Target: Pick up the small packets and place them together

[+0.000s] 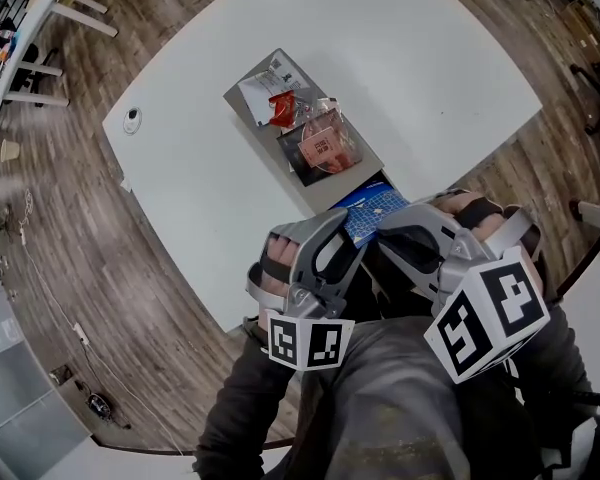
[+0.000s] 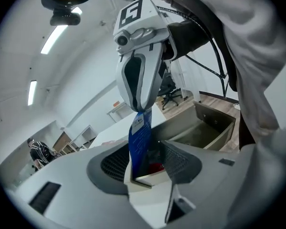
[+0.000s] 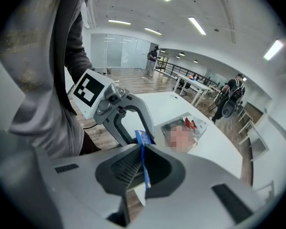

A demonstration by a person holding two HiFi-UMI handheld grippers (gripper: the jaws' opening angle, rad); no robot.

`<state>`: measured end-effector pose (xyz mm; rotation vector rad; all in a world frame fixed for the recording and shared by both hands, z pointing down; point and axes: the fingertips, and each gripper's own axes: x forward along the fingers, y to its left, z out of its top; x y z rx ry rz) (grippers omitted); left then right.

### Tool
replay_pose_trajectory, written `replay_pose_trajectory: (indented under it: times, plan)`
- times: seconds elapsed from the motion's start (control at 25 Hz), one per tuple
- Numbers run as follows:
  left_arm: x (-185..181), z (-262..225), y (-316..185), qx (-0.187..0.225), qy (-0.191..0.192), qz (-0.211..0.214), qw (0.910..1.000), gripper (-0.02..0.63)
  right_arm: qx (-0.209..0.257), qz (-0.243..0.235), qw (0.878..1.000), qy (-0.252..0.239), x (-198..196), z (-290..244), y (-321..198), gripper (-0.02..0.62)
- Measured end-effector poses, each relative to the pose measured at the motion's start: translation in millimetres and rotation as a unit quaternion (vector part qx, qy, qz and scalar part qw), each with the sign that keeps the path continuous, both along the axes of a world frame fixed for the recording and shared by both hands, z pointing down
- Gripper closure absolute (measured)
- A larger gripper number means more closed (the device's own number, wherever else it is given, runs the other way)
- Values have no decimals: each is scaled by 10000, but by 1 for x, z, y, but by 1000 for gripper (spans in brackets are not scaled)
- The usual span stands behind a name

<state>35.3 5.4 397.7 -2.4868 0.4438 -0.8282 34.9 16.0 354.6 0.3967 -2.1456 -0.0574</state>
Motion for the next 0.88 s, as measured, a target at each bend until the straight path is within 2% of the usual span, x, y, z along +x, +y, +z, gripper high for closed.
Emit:
replay_pose_trajectory:
  times: [0.12,0.16,0.24,0.28,0.44,0.52,0.72,0.88]
  plan:
    - [3,-1,-2,95,-12,33,9999,411,-30,-9,10000,-2,1,1,1,573]
    - [3,-3,-3,140,7,13,9999,448,-41,-15,10000,-4,1,1,2,573]
    - [2,-5,-6,185,64,-52,9998,562,-68,-26,10000,-20,1,2,3,572]
    - [2,-6,-7,171,84,-65,9998,575,-81,-33,10000,-17,1,3,4,573]
    - [2,-4,-5,17,163,-77,9998,600,-110,-67,9999,33,0,5,7,571]
    - [0,-5,-5,-127,307,-174,9993,601,20,-7,10000,3,0,1,6,564]
    - [-11,-17,-17,-707,1035,-745,9893,603,689,492,9964,-73,17,-23,-9,565]
    - [-22,-55,-27,-591,1191,-823,9877,603,1293,1068,9856,-228,39,-50,-20,565]
